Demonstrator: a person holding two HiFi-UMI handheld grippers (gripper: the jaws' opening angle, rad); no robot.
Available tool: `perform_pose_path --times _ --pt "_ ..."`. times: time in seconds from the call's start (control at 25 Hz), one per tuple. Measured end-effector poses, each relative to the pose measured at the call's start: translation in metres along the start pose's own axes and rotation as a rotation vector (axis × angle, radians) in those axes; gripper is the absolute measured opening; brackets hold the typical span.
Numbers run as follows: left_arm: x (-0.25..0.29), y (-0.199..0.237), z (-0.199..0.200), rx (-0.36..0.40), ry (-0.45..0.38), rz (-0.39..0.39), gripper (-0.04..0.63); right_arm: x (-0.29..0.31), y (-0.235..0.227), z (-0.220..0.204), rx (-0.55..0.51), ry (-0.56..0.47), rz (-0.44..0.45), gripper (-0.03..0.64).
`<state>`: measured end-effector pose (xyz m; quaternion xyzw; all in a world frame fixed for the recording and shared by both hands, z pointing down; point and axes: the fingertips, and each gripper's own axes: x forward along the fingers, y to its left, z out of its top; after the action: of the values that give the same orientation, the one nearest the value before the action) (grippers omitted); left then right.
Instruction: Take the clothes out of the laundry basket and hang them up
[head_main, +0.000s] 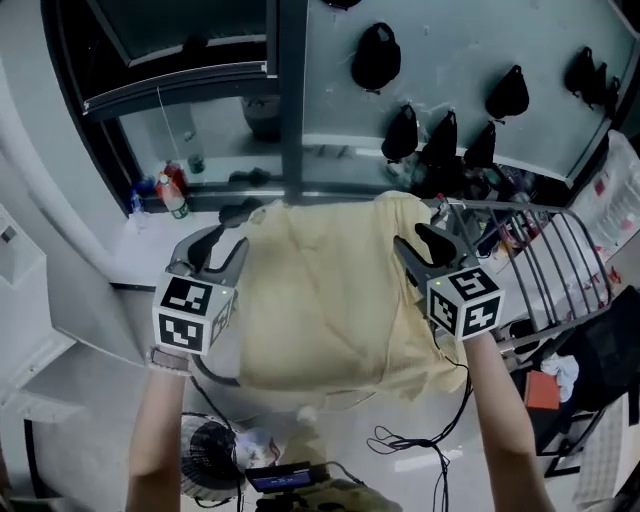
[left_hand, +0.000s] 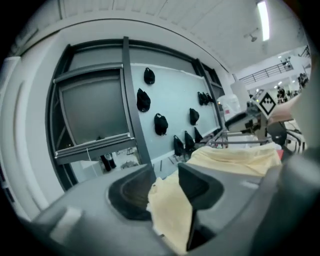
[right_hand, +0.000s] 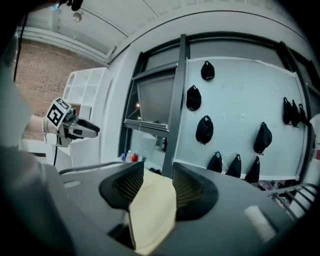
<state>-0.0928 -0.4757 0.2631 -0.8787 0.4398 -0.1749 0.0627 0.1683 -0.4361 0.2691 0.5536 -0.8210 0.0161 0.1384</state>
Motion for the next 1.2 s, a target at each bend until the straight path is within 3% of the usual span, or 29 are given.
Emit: perform_pose_path --times 0.32,0.64,0.88,1.2 --pt "-0.141 -0.05 0.001 -0.034 -0.061 0.061 0.152 -0.105 0.112 0.003 -0.079 -0.077 0.093 0.183" --pt "-0.241 -0.1 -0.047 -0.035 -0.013 0.087 0.152 -0.167 0.212 -0.036 -0.111 -0.075 0.223 0.183" --pt "-0.287 -0.124 -0.078 -0.02 0.035 0.078 0.152 -0.188 0.267 -0.064 -0.12 -0.066 0.309 0.183" --pt "-0.298 -0.157 -0.164 -0.019 0.144 -0.029 0.152 -0.195 0.323 -0.137 -0.064 0.056 0.344 0.183"
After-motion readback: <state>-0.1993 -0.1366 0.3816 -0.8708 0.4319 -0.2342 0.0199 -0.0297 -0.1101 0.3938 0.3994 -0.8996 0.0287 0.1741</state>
